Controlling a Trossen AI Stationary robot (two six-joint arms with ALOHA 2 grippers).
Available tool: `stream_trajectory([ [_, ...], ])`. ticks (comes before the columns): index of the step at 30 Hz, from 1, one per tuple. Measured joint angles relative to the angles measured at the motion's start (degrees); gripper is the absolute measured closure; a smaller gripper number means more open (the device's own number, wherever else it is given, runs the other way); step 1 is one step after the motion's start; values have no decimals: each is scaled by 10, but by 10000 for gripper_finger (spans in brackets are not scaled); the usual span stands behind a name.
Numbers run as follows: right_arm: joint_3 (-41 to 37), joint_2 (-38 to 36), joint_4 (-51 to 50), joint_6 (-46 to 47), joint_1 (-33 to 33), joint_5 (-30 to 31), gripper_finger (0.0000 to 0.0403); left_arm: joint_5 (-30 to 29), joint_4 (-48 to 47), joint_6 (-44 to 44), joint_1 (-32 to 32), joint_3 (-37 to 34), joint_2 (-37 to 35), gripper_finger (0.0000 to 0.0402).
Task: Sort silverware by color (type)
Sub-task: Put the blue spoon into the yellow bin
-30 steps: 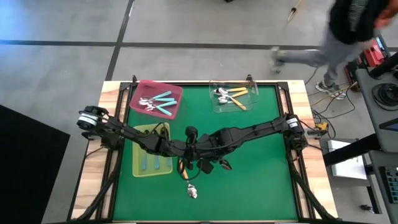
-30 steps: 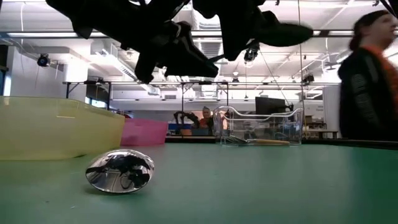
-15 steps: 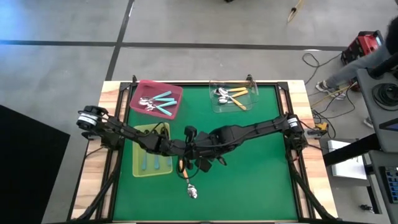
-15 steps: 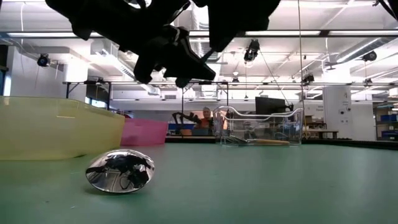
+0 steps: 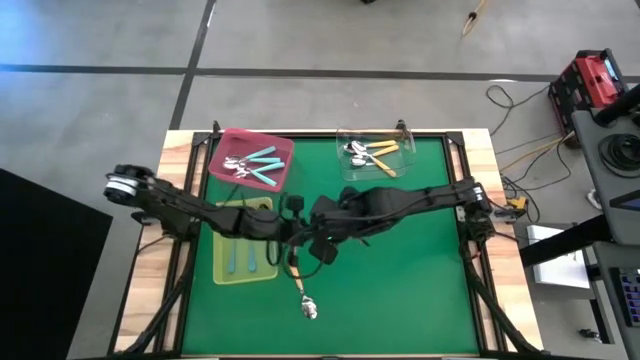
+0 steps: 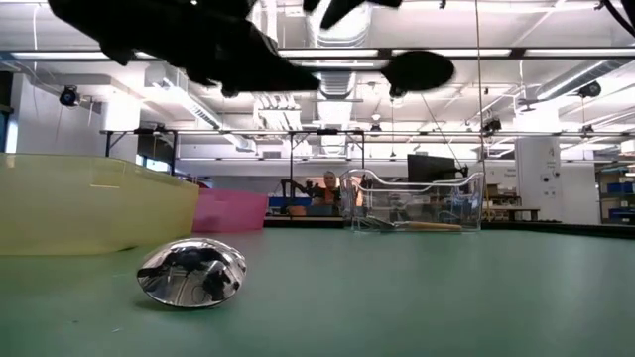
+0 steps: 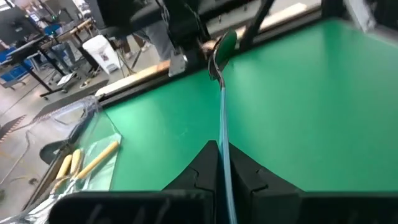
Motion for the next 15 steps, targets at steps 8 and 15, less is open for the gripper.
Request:
stream_trajectory([
  [8, -6, -50, -10, -37, 19, 120, 255, 4, 1, -33, 16, -72, -122, 401],
  [15, -12, -80, -16, -74, 64, 198, 253, 51, 39, -52, 16, -126, -226, 402],
])
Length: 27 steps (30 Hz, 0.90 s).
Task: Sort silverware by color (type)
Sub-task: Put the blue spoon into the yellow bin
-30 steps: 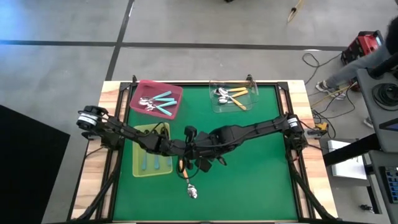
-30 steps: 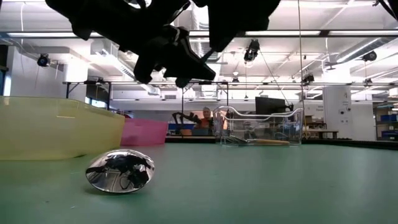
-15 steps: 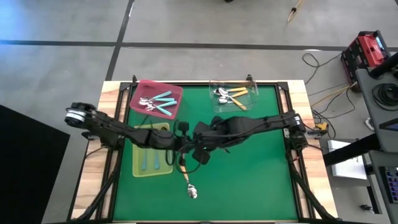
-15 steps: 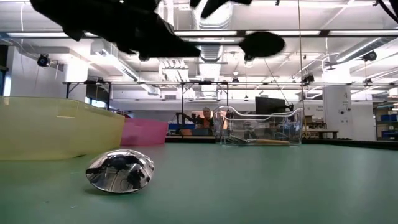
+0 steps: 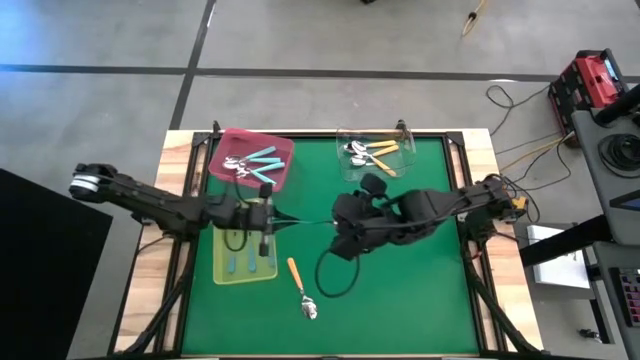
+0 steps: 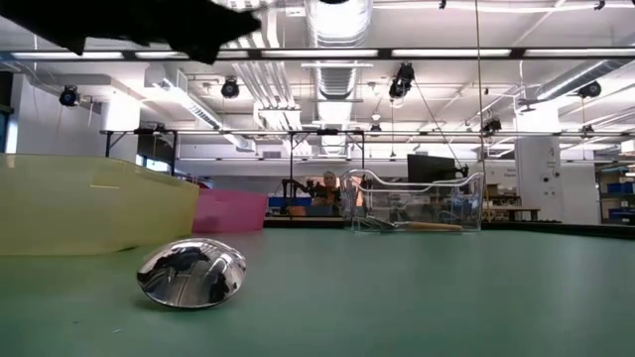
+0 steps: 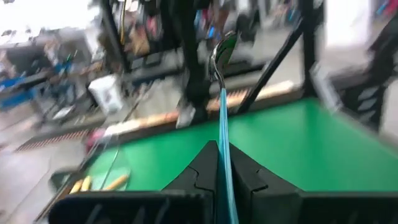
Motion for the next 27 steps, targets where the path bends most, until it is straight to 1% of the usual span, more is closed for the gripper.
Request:
stream_trajectory([
  [3, -16, -22, 2, -14, 21, 27, 257, 26, 22, -3, 0, -19, -43, 401],
  [7, -69, -60, 22, -10, 48, 69, 259, 44, 32, -10, 0, -38, -90, 401],
  [10, -131, -85, 79, -13, 64, 95, 255, 48, 39, -15, 0, -40, -114, 401],
  [13, -215, -109, 180, -43, 73, 107, 251, 74, 50, -19, 0, -41, -130, 401],
  [17, -347, -132, 397, -138, 72, 113, 251, 107, 66, -24, 0, -40, -144, 401],
  [19, -412, -134, 545, -210, 66, 106, 252, 118, 68, -29, 0, -40, -147, 401],
  [21, -473, -133, 692, -281, 57, 68, 254, 120, 75, -33, 0, -40, -145, 401],
  [23, -525, -130, 850, -342, 42, 8, 256, 123, 78, -35, -1, -40, -143, 401],
  [27, -607, -110, 1125, -420, 11, -59, 261, 138, 98, -45, -1, -40, -132, 401],
])
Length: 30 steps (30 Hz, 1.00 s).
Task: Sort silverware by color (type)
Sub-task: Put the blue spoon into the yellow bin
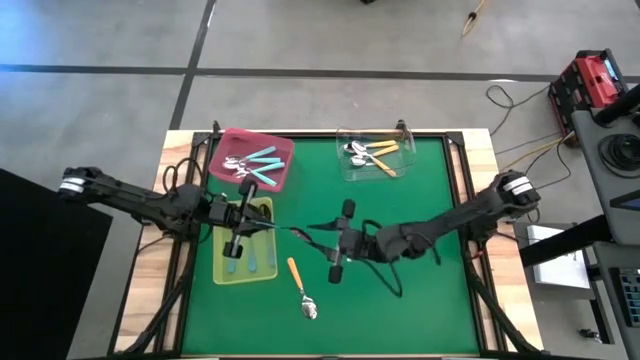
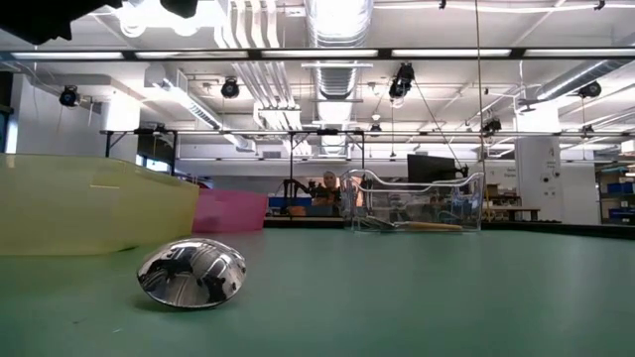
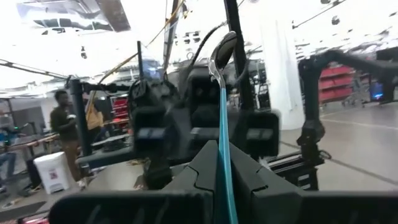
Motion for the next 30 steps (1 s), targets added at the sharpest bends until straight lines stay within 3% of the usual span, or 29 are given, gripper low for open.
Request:
stream_trajectory([
  [4, -44, 37, 163, -22, -41, -103, 265, 5, 20, -9, 0, 0, 11, 401],
  [9, -40, 84, 270, -23, -80, -206, 272, 5, 58, -19, 0, 0, 41, 401],
  [22, 30, 127, 292, -86, -85, -250, 295, 4, 127, -33, 0, 0, 110, 401],
  [30, 36, 126, 292, -95, -85, -250, 337, -9, 133, -21, 0, 0, 125, 401],
])
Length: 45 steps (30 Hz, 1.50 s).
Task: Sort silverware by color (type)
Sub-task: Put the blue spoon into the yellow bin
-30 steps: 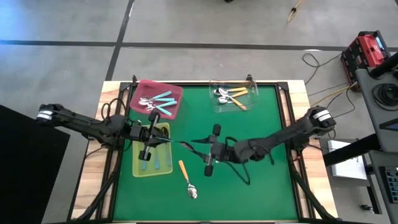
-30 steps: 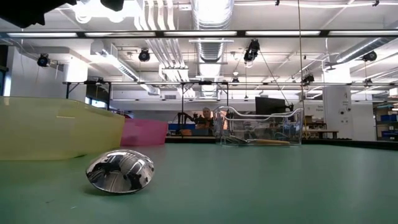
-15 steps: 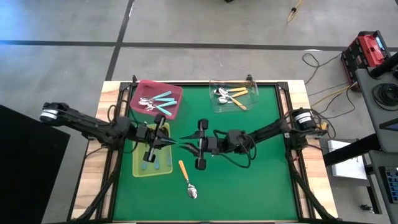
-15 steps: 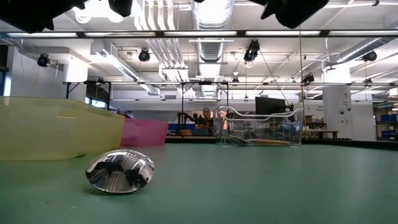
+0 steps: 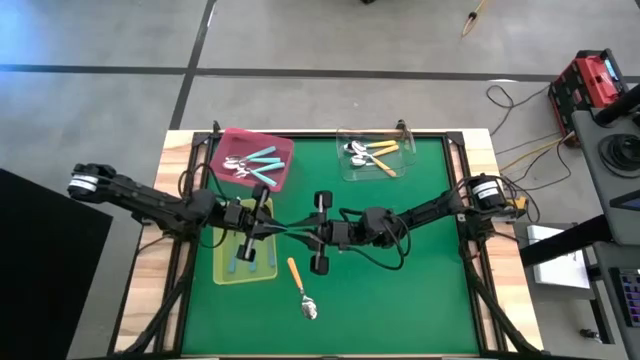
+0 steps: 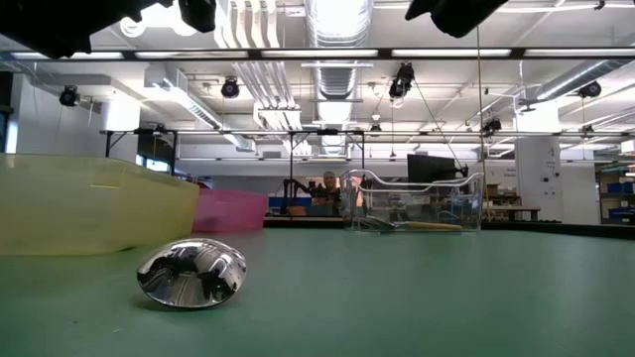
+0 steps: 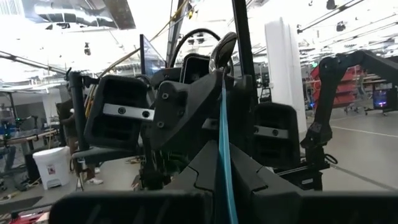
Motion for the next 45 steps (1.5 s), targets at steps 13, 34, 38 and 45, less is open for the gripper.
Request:
stream_trajectory([
  [13, 0, -3, -22, 20, 0, 14, 394, 0, -15, 3, 1, 0, 12, 394],
  [34, 0, -91, -408, 181, 1, 170, 394, -65, -66, 19, 2, 0, 7, 202],
  [38, 0, -95, -481, 225, 2, 200, 394, -65, -105, 19, 5, 0, 8, 200],
  [45, 0, -96, -588, 308, 1, 201, 394, -66, -145, 19, 10, 0, 8, 200],
])
